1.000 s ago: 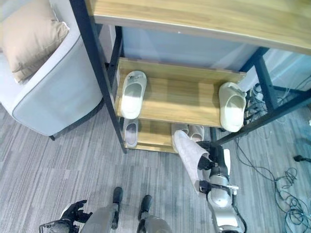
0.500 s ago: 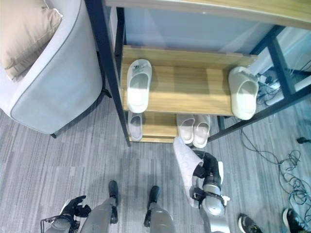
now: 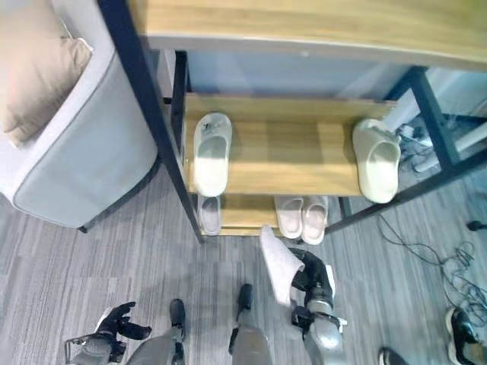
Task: Arrange the slippers neatly on the shoe rack.
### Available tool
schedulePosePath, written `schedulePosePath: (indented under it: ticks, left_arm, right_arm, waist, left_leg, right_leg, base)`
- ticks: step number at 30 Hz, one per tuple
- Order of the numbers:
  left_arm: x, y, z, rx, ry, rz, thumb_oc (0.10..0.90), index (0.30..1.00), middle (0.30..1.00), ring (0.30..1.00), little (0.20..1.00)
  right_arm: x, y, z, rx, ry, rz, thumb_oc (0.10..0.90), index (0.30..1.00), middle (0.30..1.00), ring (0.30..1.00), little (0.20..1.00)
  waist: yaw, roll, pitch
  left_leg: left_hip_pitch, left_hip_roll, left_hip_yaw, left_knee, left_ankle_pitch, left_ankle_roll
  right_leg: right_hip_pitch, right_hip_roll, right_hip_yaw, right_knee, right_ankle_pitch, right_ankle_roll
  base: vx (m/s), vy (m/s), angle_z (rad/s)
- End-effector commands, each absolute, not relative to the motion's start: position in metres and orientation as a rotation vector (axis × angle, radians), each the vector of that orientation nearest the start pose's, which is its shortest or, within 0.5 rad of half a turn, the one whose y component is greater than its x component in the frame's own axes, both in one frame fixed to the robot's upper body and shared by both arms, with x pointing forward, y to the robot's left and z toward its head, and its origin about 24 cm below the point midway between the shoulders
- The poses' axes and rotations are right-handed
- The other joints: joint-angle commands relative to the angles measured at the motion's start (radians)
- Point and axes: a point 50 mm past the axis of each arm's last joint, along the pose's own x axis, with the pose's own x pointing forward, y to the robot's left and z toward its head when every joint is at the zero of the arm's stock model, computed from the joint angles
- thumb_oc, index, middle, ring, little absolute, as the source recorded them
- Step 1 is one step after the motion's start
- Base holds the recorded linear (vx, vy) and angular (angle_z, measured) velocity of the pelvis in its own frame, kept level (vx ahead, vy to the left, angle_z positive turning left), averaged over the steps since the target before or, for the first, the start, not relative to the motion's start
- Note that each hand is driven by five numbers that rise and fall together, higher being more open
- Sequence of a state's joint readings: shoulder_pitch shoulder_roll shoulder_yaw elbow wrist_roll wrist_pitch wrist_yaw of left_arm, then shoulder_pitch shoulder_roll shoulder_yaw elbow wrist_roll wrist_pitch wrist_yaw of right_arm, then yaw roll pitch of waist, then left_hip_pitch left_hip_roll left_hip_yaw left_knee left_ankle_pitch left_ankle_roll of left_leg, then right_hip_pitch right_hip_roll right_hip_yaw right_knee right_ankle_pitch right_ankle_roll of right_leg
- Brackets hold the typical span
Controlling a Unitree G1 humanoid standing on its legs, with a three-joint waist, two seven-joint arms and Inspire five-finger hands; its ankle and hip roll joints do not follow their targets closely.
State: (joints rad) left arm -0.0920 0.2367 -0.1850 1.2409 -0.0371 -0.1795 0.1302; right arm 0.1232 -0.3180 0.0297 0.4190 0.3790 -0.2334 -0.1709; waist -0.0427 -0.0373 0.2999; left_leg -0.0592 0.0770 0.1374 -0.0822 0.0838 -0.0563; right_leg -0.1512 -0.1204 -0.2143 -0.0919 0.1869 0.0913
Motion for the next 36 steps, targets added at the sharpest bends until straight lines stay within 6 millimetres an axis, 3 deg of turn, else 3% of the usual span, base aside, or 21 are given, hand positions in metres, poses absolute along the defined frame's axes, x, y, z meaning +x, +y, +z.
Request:
schedulePosePath:
  ticks: [1,4,6,7,8,9,11,15,21,28,36]
  left_arm:
    - [0.146,0.225,-0.142,0.384,0.909,0.054,0.8,0.9,0.9,0.9,0.9]
    - [0.168,0.21,-0.133,0.372,0.805,0.031,0.8,0.9,0.9,0.9,0.9]
    - [0.173,0.207,-0.131,0.367,0.789,0.03,0.8,0.9,0.9,0.9,0.9]
    - [0.177,0.205,-0.129,0.379,0.774,0.007,0.8,0.9,0.9,0.9,0.9]
    - [0.177,0.205,-0.129,0.379,0.773,0.007,0.8,0.9,0.9,0.9,0.9]
    - [0.178,0.205,-0.128,0.388,0.764,0.002,0.8,0.9,0.9,0.9,0.9]
    - [0.177,0.205,-0.13,0.394,0.78,0.004,0.8,0.9,0.9,0.9,0.9]
    - [0.165,0.22,-0.136,0.386,0.863,0.072,0.8,0.9,0.9,0.9,0.9]
    - [0.167,0.229,-0.133,0.374,0.85,0.12,0.8,0.9,0.9,0.9,0.9]
    - [0.185,0.226,-0.125,0.405,0.798,0.099,0.8,0.9,0.9,0.9,0.9]
    - [0.204,0.222,-0.115,0.424,0.729,0.09,0.8,0.9,0.9,0.9,0.9]
  right_arm:
    - [0.21,-0.276,0.001,-0.002,0.061,-0.363,0.4,0.3,0.3,0.3,0.3]
    - [0.219,-0.278,0.007,-0.009,0.036,-0.367,0.4,0.3,0.3,0.3,0.3]
    - [0.223,-0.277,0.008,-0.004,0.032,-0.37,0.4,0.3,0.3,0.3,0.3]
    - [0.225,-0.276,0.007,-0.004,0.035,-0.373,0.4,0.3,0.3,0.3,0.3]
    - [0.225,-0.276,0.007,-0.004,0.035,-0.373,0.4,0.3,0.3,0.3,0.3]
    - [0.231,-0.27,0.005,0.011,0.041,-0.354,0.4,0.3,0.3,0.3,0.3]
    - [0.234,-0.265,0.005,0.022,0.039,-0.331,0.4,0.3,0.3,0.3,0.3]
    - [0.235,-0.251,-0.006,0.07,0.088,-0.295,0.4,0.3,0.3,0.3,0.3]
    - [0.234,-0.249,-0.009,0.1,0.096,-0.31,0.4,0.3,0.3,0.3,0.3]
    - [0.264,-0.258,0.016,0.124,-0.004,-0.387,0.4,0.3,0.3,0.3,0.3]
    - [0.295,-0.27,0.061,0.074,-0.141,-0.42,0.4,0.3,0.3,0.3,0.3]
  waist:
    - [0.011,-0.02,-0.047]
    - [0.031,-0.028,0.007]
    - [0.035,-0.025,0.015]
    - [0.043,-0.013,0.026]
    - [0.043,-0.013,0.026]
    - [0.055,-0.005,0.019]
    - [0.058,-0.005,0.017]
    - [0.061,-0.014,0.025]
    - [0.067,-0.014,0.041]
    - [0.081,0.013,0.106]
    - [0.097,0.042,0.149]
  left_leg:
    - [-0.045,0.054,-0.038,0.163,-0.139,-0.016]
    - [-0.175,0.074,-0.07,0.338,-0.122,-0.018]
    - [-0.209,0.058,-0.08,0.324,-0.124,-0.013]
    - [-0.234,0.044,-0.081,0.28,-0.083,-0.008]
    - [-0.233,0.043,-0.081,0.278,-0.082,-0.008]
    - [-0.21,0.049,-0.091,0.175,-0.067,-0.008]
    - [-0.234,0.021,-0.122,0.181,-0.066,0.003]
    - [-0.235,0.009,-0.104,0.191,-0.077,0.015]
    - [-0.254,-0.005,-0.101,0.208,-0.088,0.025]
    - [-0.373,-0.034,-0.114,0.333,-0.127,0.032]
    - [-0.583,-0.022,-0.129,0.638,-0.248,0.047]
  right_leg:
    - [-0.03,0.011,-0.003,0.127,-0.166,0.012]
    - [-0.01,0.018,-0.044,0.152,-0.213,-0.025]
    - [-0.015,0.017,-0.051,0.161,-0.221,-0.024]
    - [-0.019,0.026,-0.06,0.179,-0.227,-0.024]
    - [-0.019,0.025,-0.06,0.18,-0.228,-0.024]
    - [-0.052,0.032,-0.043,0.227,-0.241,-0.022]
    - [-0.078,0.024,-0.03,0.254,-0.247,-0.022]
    - [-0.106,0.011,-0.011,0.284,-0.25,-0.024]
    - [-0.122,-0.007,-0.013,0.293,-0.247,-0.018]
    - [-0.24,-0.039,-0.013,0.426,-0.278,-0.017]
    - [-0.443,-0.062,0.017,0.719,-0.406,-0.037]
  base:
    - [0.06,-0.268,0.19]
    - [-0.03,-0.239,0.33]
    - [-0.01,-0.069,0.36]
    - [0.0,-0.014,0.37]
    - [0.05,0.065,0.24]
    - [0.07,0.087,0.14]
    - [0.05,0.104,-0.1]
    - [0.05,0.12,-0.08]
    - [0.0,0.071,-0.08]
    - [-0.06,0.042,0.05]
    - [-0.03,-0.003,0.05]
